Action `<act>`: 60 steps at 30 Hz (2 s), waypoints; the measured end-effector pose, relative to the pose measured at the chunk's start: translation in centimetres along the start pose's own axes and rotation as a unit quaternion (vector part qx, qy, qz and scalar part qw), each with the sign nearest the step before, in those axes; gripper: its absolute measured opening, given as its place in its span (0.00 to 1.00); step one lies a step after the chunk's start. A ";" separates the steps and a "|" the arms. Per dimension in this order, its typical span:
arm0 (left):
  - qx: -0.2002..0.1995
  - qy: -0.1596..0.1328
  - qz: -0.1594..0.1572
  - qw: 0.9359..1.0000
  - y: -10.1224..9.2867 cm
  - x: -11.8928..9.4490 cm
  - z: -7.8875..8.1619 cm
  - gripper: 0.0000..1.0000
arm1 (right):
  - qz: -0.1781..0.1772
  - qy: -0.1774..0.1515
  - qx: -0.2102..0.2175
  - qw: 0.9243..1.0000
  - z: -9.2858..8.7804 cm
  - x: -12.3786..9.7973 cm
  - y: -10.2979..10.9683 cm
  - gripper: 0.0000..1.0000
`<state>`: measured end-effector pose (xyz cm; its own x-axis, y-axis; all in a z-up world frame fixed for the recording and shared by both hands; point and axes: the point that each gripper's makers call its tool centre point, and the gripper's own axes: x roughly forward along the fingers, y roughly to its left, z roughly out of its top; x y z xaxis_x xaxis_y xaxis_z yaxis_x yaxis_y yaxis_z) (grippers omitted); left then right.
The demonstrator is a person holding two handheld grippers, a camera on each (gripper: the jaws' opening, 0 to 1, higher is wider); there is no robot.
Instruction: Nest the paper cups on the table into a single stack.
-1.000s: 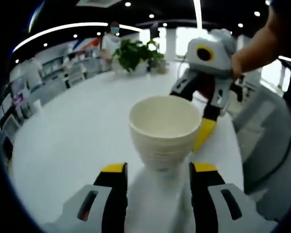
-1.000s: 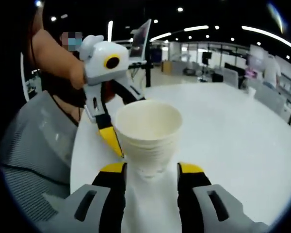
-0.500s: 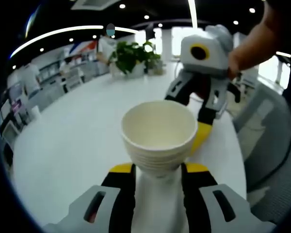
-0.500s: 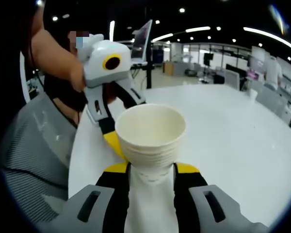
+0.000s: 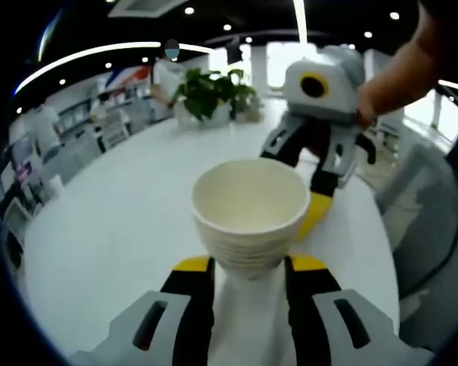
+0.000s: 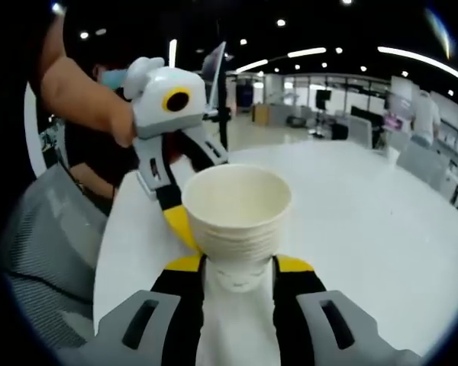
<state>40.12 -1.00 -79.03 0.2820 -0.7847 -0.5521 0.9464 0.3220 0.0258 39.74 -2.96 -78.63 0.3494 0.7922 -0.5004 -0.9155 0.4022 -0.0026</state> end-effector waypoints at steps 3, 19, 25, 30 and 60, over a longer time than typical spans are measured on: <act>-0.003 -0.003 0.003 1.000 1.4 0.4 0.6 0.34 | 0.001 0.004 -0.005 1.000 0.5 0.2 -1.3 0.31; -0.011 0.009 -0.006 1.000 9.1 3.1 2.2 0.34 | 0.002 0.009 0.010 1.000 2.0 2.8 -8.9 0.31; -0.009 0.017 -0.006 1.000 10.9 3.9 2.6 0.34 | 0.002 0.002 0.014 1.000 2.1 3.3 -11.0 0.31; -0.006 0.029 -0.005 1.000 12.3 4.5 2.4 0.34 | 0.000 0.007 0.004 1.000 2.3 4.2 -12.3 0.31; -0.039 0.025 0.050 0.998 15.5 5.9 1.3 0.76 | -0.028 0.038 0.037 0.998 -0.5 4.8 -15.0 0.59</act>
<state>56.63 -1.32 -80.81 0.3646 -0.7201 -0.5904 0.8984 0.4388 0.0196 55.05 -5.45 -81.39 0.3819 0.7315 -0.5649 -0.8762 0.4810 0.0305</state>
